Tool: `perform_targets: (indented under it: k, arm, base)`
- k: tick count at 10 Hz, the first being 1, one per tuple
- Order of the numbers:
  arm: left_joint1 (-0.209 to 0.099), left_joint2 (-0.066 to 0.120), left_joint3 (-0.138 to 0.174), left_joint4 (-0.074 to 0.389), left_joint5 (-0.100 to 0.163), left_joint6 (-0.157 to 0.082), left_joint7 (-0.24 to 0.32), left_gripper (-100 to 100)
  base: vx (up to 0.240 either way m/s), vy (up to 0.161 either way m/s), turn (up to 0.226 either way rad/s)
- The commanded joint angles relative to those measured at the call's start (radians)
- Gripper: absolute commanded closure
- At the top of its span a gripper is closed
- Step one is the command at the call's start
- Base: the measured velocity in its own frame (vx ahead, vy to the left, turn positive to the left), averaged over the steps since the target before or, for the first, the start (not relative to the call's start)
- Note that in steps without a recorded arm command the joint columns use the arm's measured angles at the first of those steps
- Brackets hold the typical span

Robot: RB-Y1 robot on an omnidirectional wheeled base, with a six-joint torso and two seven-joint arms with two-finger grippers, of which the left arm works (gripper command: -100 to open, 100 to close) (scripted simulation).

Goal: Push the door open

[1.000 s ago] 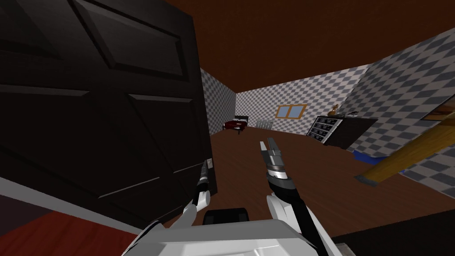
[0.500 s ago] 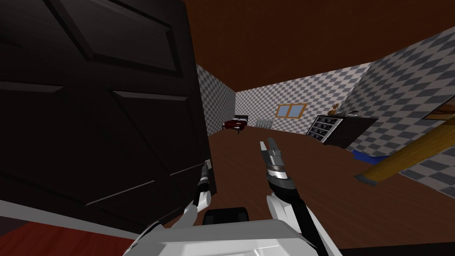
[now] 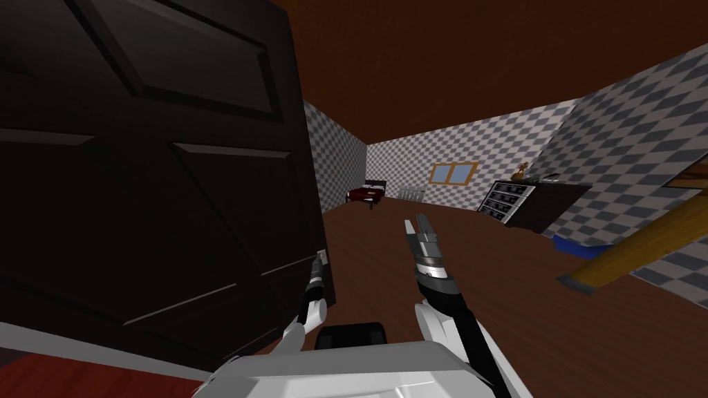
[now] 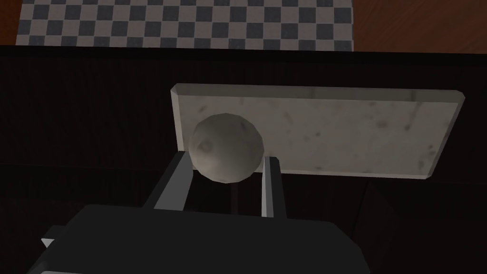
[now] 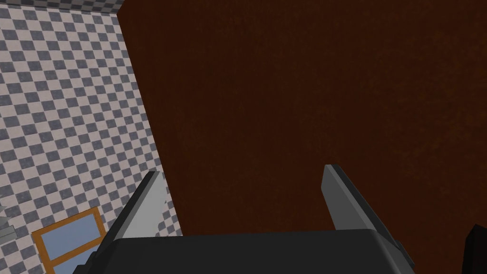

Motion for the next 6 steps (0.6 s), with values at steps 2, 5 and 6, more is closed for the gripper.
perform_targets:
  k: [2, 5, 6]
  arm:
    - [-0.044, 0.012, 0.010, 0.050, 0.009, -0.030, 0.015, 100]
    - [-0.045, 0.024, 0.025, 0.059, 0.035, -0.039, 0.003, 100]
    - [-0.046, 0.026, 0.030, 0.059, 0.042, -0.041, 0.000, 100]
  base:
    - [0.101, -0.018, 0.024]
    - [0.042, 0.005, 0.014]
    - [0.190, -0.027, 0.077]
